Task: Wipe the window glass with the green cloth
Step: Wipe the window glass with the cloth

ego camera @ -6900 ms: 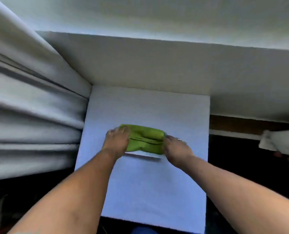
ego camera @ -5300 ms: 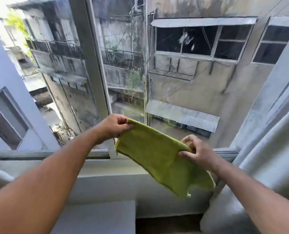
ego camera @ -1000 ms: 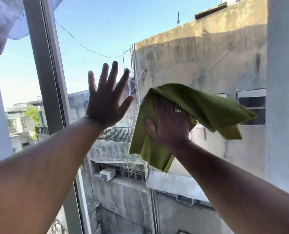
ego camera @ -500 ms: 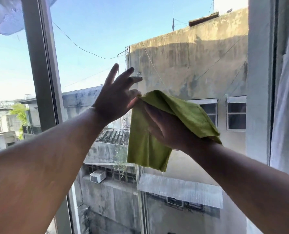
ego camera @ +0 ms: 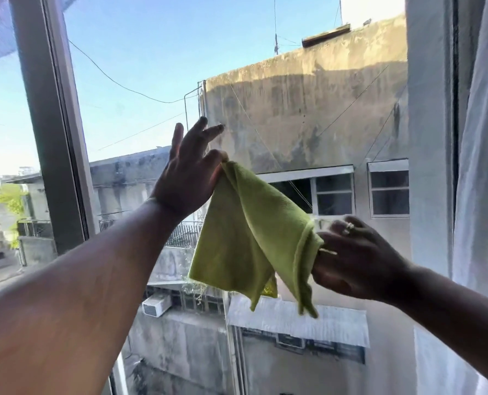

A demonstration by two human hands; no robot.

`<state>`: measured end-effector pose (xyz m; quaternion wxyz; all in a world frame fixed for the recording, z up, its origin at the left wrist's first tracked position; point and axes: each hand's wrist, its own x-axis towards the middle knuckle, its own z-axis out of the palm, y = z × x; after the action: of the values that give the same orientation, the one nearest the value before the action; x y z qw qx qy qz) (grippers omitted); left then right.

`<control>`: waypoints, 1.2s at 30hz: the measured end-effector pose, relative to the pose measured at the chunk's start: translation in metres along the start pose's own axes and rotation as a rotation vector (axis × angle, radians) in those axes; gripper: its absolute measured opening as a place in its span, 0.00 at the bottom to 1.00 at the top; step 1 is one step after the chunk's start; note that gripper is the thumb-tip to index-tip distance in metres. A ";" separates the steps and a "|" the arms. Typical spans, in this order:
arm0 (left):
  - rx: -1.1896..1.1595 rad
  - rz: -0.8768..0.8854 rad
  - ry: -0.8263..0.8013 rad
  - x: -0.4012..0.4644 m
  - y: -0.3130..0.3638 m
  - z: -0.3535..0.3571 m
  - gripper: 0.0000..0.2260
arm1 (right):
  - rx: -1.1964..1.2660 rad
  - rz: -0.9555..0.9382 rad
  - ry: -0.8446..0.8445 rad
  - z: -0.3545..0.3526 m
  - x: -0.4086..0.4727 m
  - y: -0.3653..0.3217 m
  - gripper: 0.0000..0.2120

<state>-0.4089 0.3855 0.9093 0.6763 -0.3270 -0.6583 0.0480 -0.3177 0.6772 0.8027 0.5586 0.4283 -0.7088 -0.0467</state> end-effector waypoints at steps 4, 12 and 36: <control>-0.020 -0.033 0.024 0.000 -0.001 0.003 0.06 | 0.246 0.303 0.298 0.006 0.015 0.000 0.12; -0.073 -0.046 0.040 0.000 0.001 -0.001 0.08 | 0.048 0.558 0.001 0.060 0.104 -0.078 0.32; 0.330 -0.089 -0.181 -0.034 -0.050 -0.030 0.25 | -0.053 0.483 0.025 0.131 0.096 -0.069 0.41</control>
<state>-0.4042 0.3179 0.9076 0.6603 -0.1768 -0.7134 0.1547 -0.3894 0.5171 0.7887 0.5734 0.2321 -0.7821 0.0750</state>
